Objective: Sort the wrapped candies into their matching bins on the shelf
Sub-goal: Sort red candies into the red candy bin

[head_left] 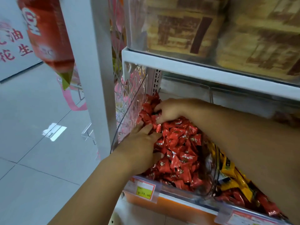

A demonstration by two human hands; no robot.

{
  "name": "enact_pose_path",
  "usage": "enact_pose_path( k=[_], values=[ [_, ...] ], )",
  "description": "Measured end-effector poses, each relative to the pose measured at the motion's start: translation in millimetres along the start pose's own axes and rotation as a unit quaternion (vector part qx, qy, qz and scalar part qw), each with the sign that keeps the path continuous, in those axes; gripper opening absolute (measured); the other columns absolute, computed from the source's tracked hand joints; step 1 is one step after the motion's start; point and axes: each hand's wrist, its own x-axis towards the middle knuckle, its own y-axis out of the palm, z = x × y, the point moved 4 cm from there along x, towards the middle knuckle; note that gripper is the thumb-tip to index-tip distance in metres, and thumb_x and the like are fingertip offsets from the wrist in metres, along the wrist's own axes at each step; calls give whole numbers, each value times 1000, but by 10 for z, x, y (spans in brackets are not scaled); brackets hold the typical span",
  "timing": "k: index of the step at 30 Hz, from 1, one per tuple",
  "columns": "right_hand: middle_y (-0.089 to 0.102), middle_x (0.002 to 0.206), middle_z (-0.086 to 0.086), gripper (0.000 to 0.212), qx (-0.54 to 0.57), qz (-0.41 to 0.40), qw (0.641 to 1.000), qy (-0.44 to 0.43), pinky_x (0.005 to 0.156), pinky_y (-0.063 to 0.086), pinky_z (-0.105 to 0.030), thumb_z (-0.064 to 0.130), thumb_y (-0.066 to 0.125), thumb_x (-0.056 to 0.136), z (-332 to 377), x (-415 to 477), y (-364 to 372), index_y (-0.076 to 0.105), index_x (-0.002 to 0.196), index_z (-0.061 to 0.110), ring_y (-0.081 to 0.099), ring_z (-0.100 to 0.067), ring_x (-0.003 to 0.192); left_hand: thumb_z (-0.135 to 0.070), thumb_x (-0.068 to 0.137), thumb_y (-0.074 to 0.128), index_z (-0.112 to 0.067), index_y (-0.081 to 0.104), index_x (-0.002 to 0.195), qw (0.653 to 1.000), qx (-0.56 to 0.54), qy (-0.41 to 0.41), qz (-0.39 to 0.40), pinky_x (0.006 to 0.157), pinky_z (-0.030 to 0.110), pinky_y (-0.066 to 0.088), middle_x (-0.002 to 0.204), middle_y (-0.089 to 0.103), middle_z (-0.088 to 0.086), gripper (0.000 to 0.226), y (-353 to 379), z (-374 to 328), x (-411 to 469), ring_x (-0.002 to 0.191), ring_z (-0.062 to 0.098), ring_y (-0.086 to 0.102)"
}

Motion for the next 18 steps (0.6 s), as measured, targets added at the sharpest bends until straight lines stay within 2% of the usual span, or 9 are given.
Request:
enact_pose_path(
  k=[1,3,6,9,11,13,16,18],
  values=[
    [43,145,-6,61,-5,6,1000,5,100,37,-31,39,60,91,7,45,36,40,144,17,44,-25,127,-51,90,53,-33,22,150,1000,-1,4,-4,120,38,6,161,2,1,70,1,5,-2,147,24,-7],
    [49,138,-6,54,-5,-9,1000,0,89,40,-27,30,63,90,5,73,48,46,139,15,50,-23,116,-51,89,55,-33,23,149,1000,-11,4,-10,120,37,5,161,2,2,70,0,16,-19,147,24,-7],
    [56,125,-1,47,34,-43,998,-13,74,35,-23,27,68,86,-43,-27,-5,56,129,16,48,-13,96,-51,89,56,-32,29,147,998,-57,-3,-24,119,32,5,160,7,0,67,-35,5,-50,147,21,-5],
    [60,112,6,28,121,-71,990,-31,66,32,-21,29,70,84,-154,-212,-119,67,112,24,51,-10,98,-50,88,58,-28,46,139,985,-142,-26,-95,111,21,16,153,28,0,56,-145,-3,-69,142,16,19],
    [61,105,13,14,174,-80,981,-38,68,31,-16,30,70,84,-222,-350,-174,69,98,32,53,-8,101,-44,89,59,-25,52,133,970,-181,-42,-160,98,16,26,141,44,-1,48,-208,-4,-68,129,13,38],
    [63,105,16,11,184,-78,979,-40,71,33,-16,32,69,85,-252,-461,-188,70,95,36,53,-5,100,-35,91,60,-24,48,135,954,-209,-61,-205,89,13,28,136,50,-2,47,-246,0,-60,123,13,45],
    [61,109,18,20,150,-48,987,-21,82,35,-24,32,67,87,-287,-547,-166,70,107,32,53,-4,100,-23,95,56,-25,33,146,948,-216,-65,-226,94,15,27,144,43,1,56,-239,-9,-19,130,16,40],
    [65,106,14,23,159,-71,985,-6,83,36,-25,30,62,91,-329,-549,-222,69,111,25,56,-3,90,-16,96,52,-22,25,149,947,-214,-70,-228,100,18,26,150,35,2,60,-230,-12,11,134,18,35]
  ],
)
